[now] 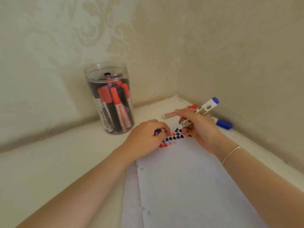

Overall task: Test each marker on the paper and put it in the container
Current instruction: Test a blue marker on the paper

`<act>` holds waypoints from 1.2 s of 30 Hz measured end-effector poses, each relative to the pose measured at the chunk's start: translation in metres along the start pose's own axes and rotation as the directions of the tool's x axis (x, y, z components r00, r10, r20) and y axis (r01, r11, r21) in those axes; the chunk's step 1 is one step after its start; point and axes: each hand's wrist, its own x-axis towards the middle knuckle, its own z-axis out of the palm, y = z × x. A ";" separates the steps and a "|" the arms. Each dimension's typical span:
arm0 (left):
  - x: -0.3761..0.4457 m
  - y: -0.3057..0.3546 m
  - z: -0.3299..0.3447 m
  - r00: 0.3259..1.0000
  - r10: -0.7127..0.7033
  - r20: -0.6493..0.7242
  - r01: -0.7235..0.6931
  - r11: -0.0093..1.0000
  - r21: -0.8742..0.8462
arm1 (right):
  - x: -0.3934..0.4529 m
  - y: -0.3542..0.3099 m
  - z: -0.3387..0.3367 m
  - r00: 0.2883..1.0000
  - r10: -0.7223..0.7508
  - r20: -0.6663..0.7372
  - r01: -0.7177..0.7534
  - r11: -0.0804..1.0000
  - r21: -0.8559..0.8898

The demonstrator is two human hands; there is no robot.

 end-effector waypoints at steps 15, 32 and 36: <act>-0.003 -0.002 -0.003 0.978 0.062 0.198 -0.112 0.961 0.254 | 0.000 0.026 0.006 0.958 -0.063 -0.281 -0.012 0.966 -0.258; -0.003 0.001 -0.004 0.979 0.038 0.198 -0.087 0.966 0.245 | -0.002 0.026 0.007 0.963 -0.118 -0.241 0.033 0.943 -0.332; -0.002 0.000 -0.003 0.980 0.036 0.197 -0.086 0.964 0.250 | -0.003 0.027 0.008 0.956 -0.157 -0.248 0.062 0.934 -0.352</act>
